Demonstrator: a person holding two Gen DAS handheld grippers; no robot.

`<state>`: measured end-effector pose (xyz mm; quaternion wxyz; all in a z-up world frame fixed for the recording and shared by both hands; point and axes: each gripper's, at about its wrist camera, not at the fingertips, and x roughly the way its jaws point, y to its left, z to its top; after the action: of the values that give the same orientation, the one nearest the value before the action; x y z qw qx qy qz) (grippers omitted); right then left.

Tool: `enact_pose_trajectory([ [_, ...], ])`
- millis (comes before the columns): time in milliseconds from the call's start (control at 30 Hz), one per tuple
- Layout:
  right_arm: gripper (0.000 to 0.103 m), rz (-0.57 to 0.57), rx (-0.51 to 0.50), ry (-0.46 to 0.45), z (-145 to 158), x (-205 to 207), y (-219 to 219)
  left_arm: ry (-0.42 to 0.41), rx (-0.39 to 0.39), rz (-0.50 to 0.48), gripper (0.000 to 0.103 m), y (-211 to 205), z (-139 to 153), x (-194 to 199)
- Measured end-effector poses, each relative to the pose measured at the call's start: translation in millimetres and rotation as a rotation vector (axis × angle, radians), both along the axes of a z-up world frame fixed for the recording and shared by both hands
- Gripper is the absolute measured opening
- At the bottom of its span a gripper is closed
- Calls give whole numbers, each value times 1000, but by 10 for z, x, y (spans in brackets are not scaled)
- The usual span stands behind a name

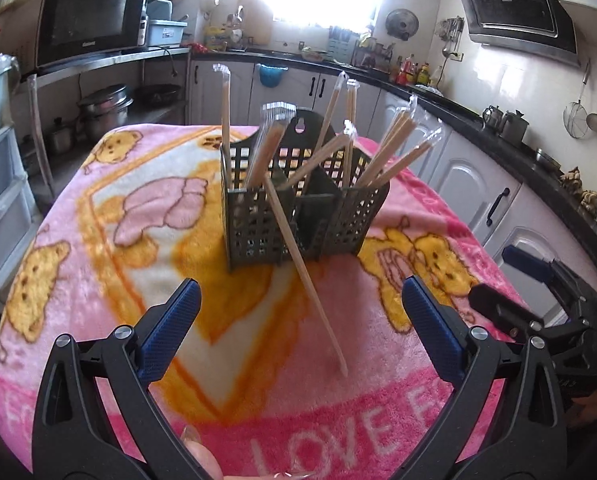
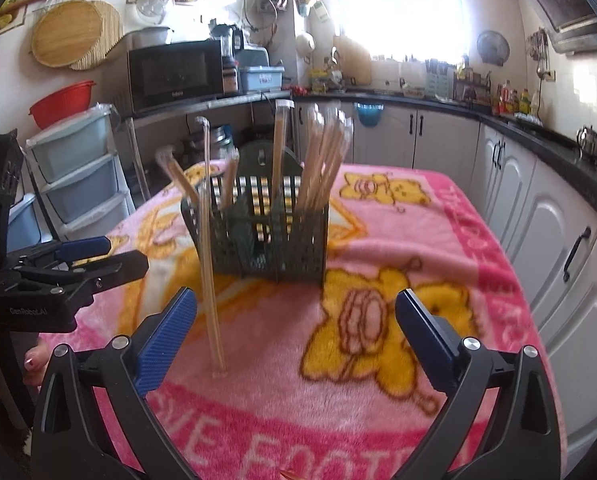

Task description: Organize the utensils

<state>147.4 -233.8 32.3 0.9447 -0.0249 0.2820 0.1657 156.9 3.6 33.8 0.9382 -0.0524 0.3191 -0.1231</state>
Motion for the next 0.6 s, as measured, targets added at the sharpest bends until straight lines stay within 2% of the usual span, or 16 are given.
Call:
enact_pose_trajectory([
  [100,97,-13,-9,20,-100,2,-8,2,-6,20,93,-9,-85,-25],
  [233,97,-33,13,-3,-205,-48,-59,-7,8,59,93,-9,-207,-52],
  [367,97,-52,39,-59,-286,-126,-117,-40,-27,74,93,17,-297,-104],
  [600,97,-89,47,-180,-338,-236,-148,-132,-14,113,93,-4,-366,-202],
])
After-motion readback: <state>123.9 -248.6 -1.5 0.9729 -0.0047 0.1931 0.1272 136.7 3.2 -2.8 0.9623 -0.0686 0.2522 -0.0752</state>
